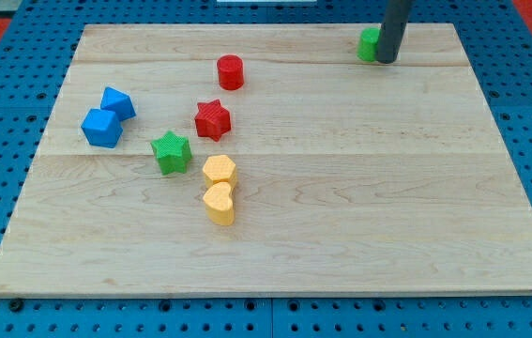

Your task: Locate the arm parallel left to the yellow heart

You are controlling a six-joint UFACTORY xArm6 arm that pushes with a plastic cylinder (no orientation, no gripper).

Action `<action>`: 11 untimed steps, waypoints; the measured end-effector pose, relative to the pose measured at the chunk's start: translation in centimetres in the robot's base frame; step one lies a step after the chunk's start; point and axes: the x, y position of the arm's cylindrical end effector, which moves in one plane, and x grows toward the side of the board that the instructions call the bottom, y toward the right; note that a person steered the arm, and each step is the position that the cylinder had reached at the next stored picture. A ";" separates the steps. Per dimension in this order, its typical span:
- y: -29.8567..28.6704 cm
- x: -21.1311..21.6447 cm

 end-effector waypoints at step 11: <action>-30.3 27.4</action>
